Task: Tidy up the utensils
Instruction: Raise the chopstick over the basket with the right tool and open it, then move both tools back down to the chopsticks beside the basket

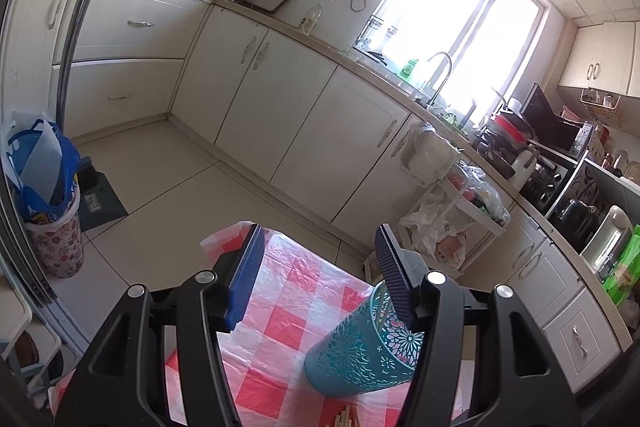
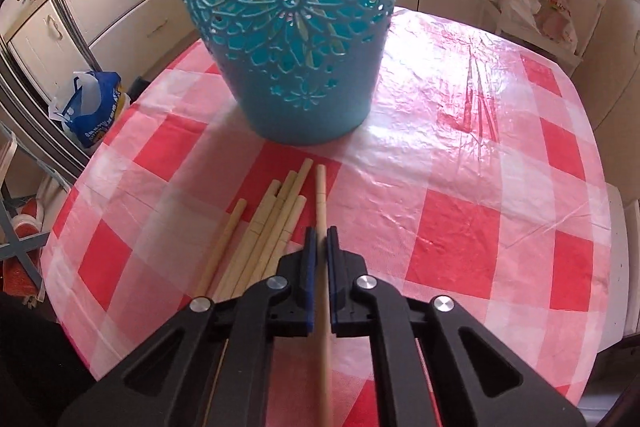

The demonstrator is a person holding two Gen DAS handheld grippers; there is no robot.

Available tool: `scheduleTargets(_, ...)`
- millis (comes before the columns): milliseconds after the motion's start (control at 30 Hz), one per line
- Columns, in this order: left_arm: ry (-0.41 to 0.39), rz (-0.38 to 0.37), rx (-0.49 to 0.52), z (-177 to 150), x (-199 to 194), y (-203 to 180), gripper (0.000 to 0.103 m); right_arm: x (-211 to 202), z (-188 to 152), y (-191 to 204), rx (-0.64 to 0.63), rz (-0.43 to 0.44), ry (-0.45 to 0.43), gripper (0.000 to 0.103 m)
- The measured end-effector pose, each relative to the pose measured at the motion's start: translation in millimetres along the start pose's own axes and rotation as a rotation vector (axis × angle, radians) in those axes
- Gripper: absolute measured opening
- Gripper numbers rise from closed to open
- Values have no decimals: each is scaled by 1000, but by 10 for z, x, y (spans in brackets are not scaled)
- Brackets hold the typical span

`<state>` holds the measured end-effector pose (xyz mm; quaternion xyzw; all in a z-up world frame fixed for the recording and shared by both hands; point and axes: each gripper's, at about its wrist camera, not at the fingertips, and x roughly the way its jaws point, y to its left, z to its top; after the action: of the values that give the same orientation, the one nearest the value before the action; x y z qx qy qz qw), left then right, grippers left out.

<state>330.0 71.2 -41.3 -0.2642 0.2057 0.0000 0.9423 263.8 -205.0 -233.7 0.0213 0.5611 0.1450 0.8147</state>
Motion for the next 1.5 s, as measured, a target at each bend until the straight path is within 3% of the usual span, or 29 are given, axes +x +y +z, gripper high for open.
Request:
scheduleTargets(167, 4, 0, -10, 3, 3, 7, 55, -587, -50, -380, 223, 108, -158, 6)
scheduleTargets(333, 8, 0, -11, -15, 1, -7, 55, -1509, 333, -405, 286, 235, -541, 6)
scheduleTargets(467, 12, -2, -5, -33, 10, -17, 55, -1938, 802, -208, 265, 221, -818, 6)
scheduleTargets(567, 7, 2, -6, -28, 9, -6, 55, -1901, 1108, -88, 267, 162, -915, 6)
scheduleTargets(733, -5, 14, -21, 13, 1, 67, 56, -1577, 1443, -21, 279, 75, -927, 6)
scheduleTargets(933, -21, 30, 2, 45, -10, 56, 56, -1164, 1504, -22, 255, 45, -818, 6)
scheduleTargets(967, -22, 30, 6, 45, -9, 48, 56, -1115, 1475, -37, 258, 51, -796, 7)
scheduleTargets(1033, -18, 32, 16, 35, 1, 20, 56, -1060, 1408, -53, 265, 65, -766, 27)
scheduleTargets(1267, -21, 57, 66, -34, 9, -87, 57, -1324, 1102, -88, 247, 89, -764, 30)
scheduleTargets(1333, -29, 72, 99, -63, 10, -150, 58, -1514, 957, -98, 240, 80, -772, 44)
scheduleTargets(1400, -35, 85, 129, -90, 8, -199, 61, -1679, 747, -115, 229, 59, -766, 51)
scheduleTargets(1500, -10, 88, 170, -148, 8, -252, 63, -1737, 407, -107, 198, 24, -692, 53)
